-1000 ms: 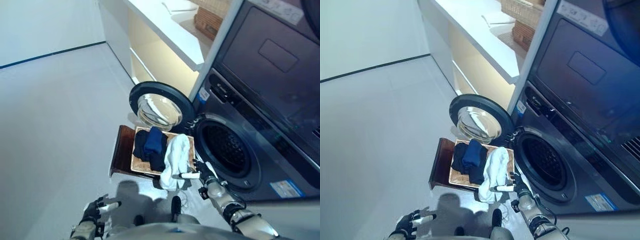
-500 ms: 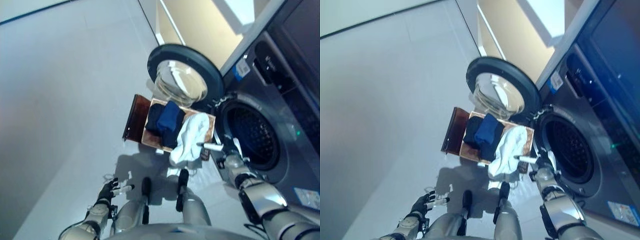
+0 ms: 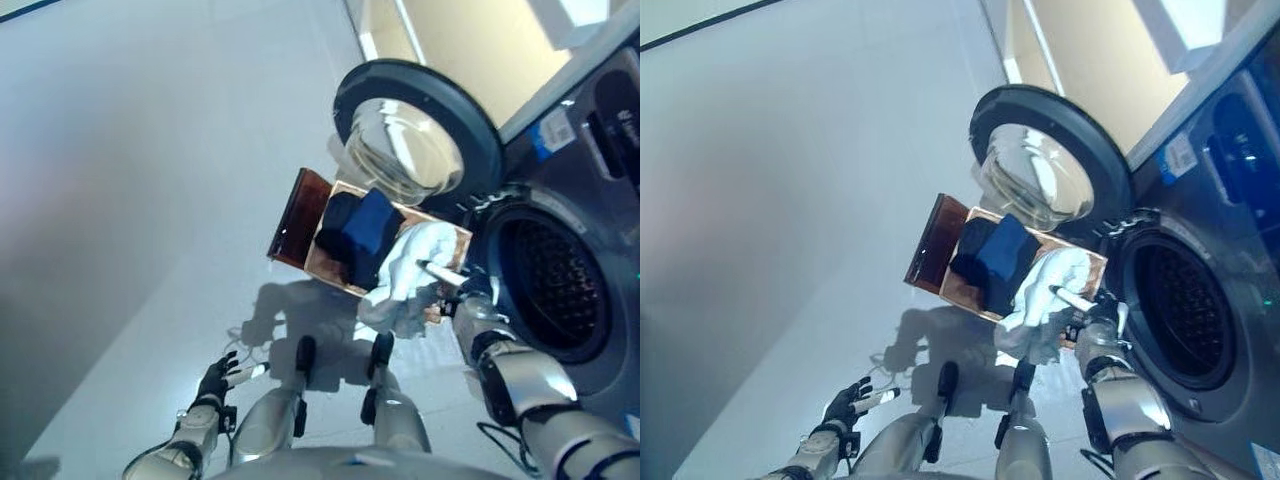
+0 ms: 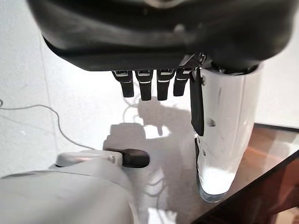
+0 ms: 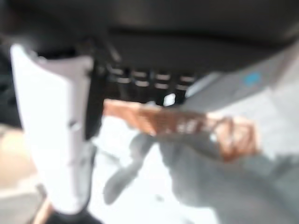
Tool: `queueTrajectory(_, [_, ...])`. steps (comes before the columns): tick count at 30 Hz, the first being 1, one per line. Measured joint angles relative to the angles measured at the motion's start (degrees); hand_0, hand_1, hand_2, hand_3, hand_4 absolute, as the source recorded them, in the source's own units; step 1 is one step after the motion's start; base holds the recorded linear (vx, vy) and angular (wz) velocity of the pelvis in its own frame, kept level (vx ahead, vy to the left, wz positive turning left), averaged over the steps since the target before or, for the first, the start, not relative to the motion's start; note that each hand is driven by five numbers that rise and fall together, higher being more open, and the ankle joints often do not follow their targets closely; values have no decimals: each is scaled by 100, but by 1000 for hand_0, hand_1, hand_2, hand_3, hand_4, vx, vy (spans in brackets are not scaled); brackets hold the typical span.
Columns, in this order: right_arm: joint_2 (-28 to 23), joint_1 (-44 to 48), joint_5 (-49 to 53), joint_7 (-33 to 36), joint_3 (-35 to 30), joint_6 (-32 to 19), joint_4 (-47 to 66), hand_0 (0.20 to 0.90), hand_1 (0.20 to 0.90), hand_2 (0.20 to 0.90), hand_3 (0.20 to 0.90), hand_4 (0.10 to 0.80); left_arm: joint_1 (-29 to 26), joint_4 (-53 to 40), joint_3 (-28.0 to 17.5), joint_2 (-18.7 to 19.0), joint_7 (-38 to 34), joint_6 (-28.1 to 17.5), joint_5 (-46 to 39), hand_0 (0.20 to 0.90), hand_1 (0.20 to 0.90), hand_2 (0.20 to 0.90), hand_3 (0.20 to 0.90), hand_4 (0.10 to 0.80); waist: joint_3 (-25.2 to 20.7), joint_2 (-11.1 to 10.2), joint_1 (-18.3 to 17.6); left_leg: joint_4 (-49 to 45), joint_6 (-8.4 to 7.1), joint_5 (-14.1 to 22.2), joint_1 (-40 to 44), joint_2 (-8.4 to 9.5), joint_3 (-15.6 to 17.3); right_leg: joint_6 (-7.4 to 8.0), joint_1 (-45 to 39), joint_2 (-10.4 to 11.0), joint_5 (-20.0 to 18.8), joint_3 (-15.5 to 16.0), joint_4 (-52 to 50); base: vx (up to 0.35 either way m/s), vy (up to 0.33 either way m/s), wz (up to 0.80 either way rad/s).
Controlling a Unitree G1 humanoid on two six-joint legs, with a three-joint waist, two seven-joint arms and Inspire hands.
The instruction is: Pick up the clothes and place them into the washing machine
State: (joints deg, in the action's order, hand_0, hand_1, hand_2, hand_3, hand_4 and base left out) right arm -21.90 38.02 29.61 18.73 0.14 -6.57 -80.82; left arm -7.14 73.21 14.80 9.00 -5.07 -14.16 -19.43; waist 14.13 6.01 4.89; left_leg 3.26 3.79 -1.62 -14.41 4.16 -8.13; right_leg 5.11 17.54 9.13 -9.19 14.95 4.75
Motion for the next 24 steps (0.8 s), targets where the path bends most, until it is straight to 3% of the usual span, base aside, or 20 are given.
queueTrajectory(4, [-84, 311, 373, -4, -12, -5, -128, 900, 900, 900, 900, 800, 172, -107, 165, -83, 18, 0, -160, 900, 900, 900, 900, 800, -37, 265, 116, -2, -14, -12, -40, -2, -20, -1, 8, 1, 0, 27, 0, 50, 17, 14])
queueTrajectory(13, [-226, 515, 419, 41, 34, -50, -304, 900, 900, 900, 900, 800, 184, -270, 400, -88, 16, -11, -284, 900, 900, 900, 900, 800, -60, 351, 222, 6, -59, -127, -338, 4, -177, -11, 226, 16, -3, 186, 1, 8, 12, 15])
queueTrajectory(16, [-389, 570, 190, 150, 56, -68, -428, 900, 900, 900, 900, 800, 138, -358, 511, -160, 12, -16, -285, 900, 900, 900, 900, 800, -50, 459, 238, 11, -175, -246, -521, 36, -292, -15, 327, 57, -14, 338, 1, -29, 2, 14])
queueTrajectory(24, [-414, 626, -123, 241, 338, -86, -420, 900, 900, 900, 900, 800, 36, -397, 636, -190, -17, -122, -349, 900, 900, 900, 900, 800, 11, 549, 237, 4, -181, -310, -817, 46, -297, -23, 600, 59, -68, 327, -1, -44, 0, 3])
